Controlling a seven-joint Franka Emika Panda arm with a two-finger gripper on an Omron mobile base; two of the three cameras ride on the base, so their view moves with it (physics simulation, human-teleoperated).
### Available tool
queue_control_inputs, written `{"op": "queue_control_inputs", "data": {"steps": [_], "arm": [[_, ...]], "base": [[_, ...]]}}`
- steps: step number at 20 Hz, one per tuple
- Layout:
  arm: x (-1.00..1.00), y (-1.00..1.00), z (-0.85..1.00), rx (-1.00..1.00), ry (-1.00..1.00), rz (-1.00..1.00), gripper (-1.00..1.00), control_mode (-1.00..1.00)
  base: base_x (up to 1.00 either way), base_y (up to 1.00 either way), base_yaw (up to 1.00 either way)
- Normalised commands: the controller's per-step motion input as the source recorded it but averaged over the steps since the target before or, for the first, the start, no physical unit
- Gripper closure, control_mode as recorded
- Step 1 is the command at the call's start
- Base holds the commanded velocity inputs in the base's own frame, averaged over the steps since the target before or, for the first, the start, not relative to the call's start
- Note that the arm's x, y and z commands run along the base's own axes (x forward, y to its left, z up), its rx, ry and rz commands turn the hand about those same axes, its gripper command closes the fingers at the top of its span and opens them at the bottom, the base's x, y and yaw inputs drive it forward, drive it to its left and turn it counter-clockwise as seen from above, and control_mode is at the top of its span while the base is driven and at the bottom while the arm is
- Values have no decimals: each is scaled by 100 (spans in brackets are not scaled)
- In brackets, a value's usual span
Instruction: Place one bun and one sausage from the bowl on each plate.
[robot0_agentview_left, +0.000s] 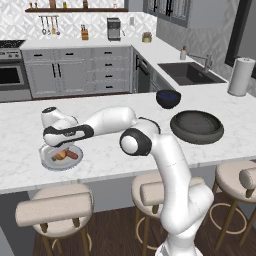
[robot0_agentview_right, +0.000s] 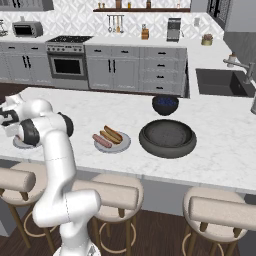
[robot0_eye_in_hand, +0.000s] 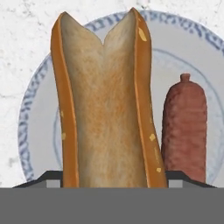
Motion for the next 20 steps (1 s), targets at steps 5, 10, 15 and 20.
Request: {"op": "queue_control_inputs", "data": {"steps": [5, 10, 15, 20], "arm": [[0, -3, 15, 0, 0, 0, -100, -100], [0, -11, 38, 0, 0, 0, -100, -100], [-6, -58, 79, 1, 0, 0, -100, -100], [-35, -95, 63, 5, 0, -1, -100, -100]], "base": [[0, 0, 0], [0, 0, 0], [0, 0, 0], [0, 0, 0]]}}
